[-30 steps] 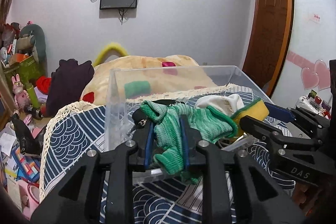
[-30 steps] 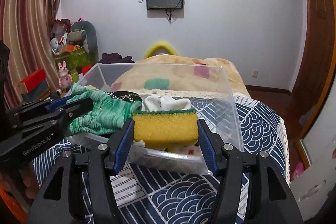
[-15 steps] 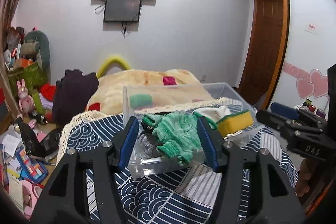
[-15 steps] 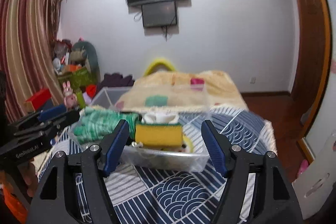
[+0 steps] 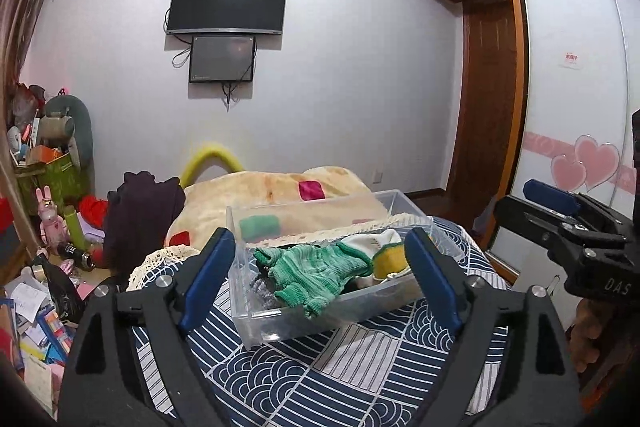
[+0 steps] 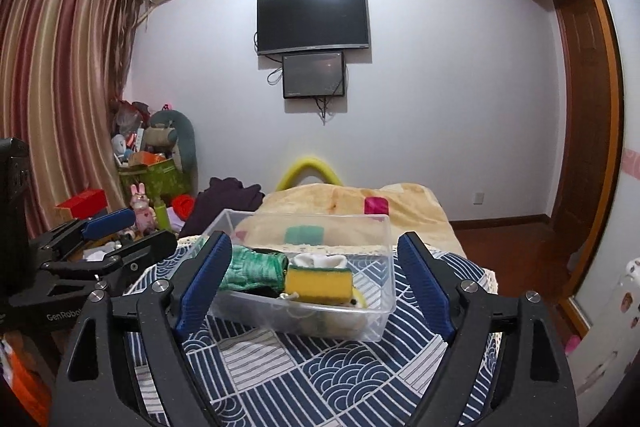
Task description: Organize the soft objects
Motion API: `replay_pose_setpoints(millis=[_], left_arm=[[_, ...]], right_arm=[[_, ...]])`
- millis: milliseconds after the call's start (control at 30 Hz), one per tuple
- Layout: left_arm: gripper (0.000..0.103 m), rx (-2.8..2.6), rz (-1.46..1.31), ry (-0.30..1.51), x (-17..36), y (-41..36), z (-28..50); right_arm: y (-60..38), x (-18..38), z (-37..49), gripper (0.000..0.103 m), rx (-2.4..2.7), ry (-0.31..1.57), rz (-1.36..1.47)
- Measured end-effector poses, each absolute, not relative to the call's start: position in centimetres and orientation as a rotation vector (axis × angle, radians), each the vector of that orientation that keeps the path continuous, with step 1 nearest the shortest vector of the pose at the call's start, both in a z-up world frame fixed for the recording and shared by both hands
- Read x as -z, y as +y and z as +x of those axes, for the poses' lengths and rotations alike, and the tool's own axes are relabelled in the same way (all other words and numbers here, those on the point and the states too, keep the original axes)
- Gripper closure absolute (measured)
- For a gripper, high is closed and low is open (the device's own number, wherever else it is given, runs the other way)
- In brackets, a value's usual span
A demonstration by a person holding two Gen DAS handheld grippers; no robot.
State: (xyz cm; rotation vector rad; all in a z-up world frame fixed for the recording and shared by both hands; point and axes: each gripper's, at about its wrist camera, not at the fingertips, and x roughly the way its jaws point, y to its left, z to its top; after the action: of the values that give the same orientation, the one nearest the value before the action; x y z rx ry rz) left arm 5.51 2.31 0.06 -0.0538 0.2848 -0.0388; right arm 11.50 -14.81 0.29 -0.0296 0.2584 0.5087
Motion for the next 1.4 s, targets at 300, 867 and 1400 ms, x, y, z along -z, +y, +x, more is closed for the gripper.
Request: replay_pose_setpoints(millis=[300, 867, 1400], left_arm=[[0.008, 0.029, -0.039, 0.260, -0.2, 1.8, 4.7], [0.001, 0.027, -0.031, 0.261, 0.1, 1.5, 4.5], [0.001, 0.032, -0.041, 0.266, 0.1, 1.6, 4.5]], right_arm=[[-14.8, 0.2, 11.4, 0.015, -0.502, 0.260, -0.027], [-15.1, 0.6, 10.9, 0.006, -0.512, 0.267, 0.000], [-15.4, 0.5, 10.8, 0.006, -0.503, 0.259, 0.007]])
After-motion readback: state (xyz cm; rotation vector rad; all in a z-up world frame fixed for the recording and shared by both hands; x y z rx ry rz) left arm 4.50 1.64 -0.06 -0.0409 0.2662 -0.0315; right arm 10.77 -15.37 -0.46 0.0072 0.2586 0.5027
